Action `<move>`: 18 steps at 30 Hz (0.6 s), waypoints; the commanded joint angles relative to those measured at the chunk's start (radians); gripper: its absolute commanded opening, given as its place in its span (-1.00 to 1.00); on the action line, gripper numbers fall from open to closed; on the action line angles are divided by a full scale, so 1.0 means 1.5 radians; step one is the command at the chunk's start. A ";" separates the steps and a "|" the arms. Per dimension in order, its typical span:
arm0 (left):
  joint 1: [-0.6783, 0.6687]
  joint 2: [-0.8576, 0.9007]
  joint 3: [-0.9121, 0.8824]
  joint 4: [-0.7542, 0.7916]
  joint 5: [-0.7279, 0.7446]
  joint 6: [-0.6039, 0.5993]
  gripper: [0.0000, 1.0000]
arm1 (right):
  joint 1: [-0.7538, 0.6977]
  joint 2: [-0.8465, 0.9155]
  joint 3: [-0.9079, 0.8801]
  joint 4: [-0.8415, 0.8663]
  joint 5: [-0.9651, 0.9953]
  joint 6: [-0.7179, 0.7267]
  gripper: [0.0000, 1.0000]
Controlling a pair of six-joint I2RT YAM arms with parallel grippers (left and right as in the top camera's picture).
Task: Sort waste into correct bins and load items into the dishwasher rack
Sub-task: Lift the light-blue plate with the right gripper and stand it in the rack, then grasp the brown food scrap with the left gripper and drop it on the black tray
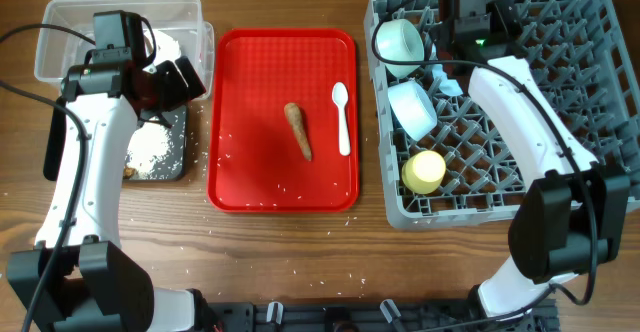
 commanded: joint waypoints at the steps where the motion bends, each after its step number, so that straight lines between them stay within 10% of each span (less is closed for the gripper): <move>1: 0.004 -0.011 0.009 0.002 -0.009 0.004 1.00 | 0.000 -0.077 0.021 -0.029 -0.012 0.164 0.99; 18: -0.075 0.005 0.008 0.003 0.193 0.003 0.99 | 0.000 -0.363 0.028 -0.284 -0.351 0.398 0.99</move>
